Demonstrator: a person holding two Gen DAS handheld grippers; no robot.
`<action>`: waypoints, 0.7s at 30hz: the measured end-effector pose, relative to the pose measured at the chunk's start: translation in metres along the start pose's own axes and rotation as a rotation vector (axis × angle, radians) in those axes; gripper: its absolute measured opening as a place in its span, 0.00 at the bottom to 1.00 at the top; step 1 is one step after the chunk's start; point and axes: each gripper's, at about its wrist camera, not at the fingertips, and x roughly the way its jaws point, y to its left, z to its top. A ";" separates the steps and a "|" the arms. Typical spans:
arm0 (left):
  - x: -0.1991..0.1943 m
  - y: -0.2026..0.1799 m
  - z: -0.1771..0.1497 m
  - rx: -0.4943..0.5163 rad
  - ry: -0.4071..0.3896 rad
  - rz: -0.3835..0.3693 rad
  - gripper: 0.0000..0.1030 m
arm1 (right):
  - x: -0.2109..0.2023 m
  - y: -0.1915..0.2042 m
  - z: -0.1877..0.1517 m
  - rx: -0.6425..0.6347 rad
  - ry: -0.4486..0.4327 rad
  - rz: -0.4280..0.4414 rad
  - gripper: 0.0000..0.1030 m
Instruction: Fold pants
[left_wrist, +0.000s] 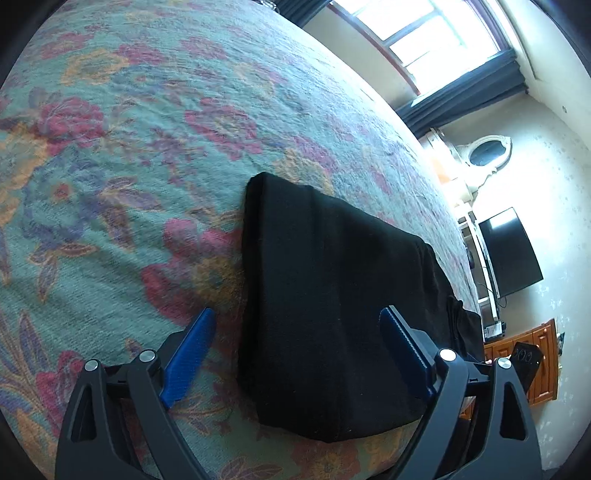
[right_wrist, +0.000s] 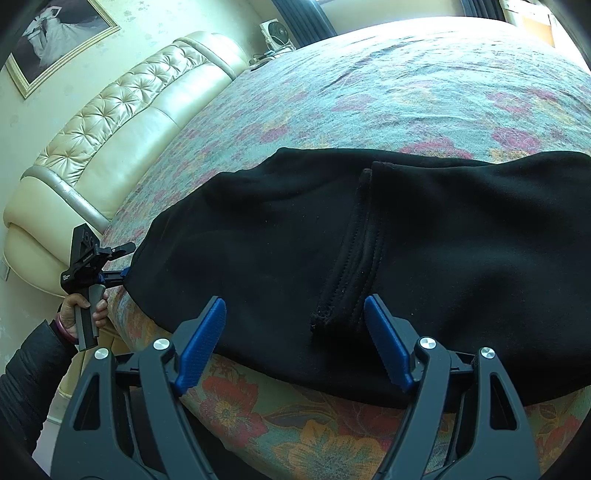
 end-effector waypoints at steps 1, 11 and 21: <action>0.003 -0.003 -0.001 -0.010 0.011 -0.040 0.86 | 0.001 0.000 0.000 0.001 0.001 0.001 0.75; 0.019 -0.015 -0.003 -0.011 0.049 -0.024 0.61 | 0.001 -0.005 -0.001 0.018 -0.005 0.021 0.75; 0.011 -0.039 0.003 0.051 -0.005 0.011 0.24 | -0.010 -0.022 -0.002 0.049 -0.028 0.007 0.75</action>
